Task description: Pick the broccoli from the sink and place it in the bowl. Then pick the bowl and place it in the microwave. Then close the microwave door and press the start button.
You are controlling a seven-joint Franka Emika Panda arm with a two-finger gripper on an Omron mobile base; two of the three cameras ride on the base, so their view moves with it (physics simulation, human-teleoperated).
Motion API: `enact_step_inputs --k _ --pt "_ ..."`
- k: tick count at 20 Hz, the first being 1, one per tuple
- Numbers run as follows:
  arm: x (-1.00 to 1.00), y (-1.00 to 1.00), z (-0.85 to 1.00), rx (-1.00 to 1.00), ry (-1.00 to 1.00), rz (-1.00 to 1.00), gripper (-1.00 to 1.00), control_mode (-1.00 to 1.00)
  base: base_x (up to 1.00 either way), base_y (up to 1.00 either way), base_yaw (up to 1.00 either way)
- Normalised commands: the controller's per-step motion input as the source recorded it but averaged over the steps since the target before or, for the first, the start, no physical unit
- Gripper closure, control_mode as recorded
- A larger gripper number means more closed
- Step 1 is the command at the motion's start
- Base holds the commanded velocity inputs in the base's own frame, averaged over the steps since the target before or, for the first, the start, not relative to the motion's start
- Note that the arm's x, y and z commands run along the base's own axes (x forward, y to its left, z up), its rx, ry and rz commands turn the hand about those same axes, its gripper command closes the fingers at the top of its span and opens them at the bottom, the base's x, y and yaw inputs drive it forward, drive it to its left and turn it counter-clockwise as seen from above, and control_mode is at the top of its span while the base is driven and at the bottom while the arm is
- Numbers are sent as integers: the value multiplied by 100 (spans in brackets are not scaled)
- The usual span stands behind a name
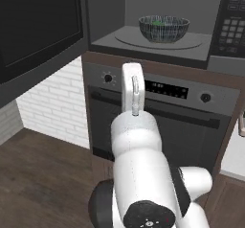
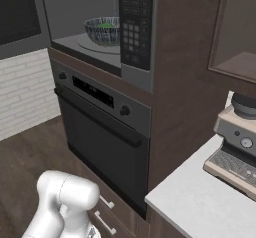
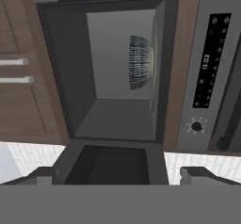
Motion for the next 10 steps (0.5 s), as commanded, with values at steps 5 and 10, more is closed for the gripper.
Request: enact_step_inputs --k 5,10 --pt "-3 87 -49 -2 0 -4 -100 -100 0 0 0" --pt "8 86 -60 -6 0 -6 -100 -100 0 0 0"
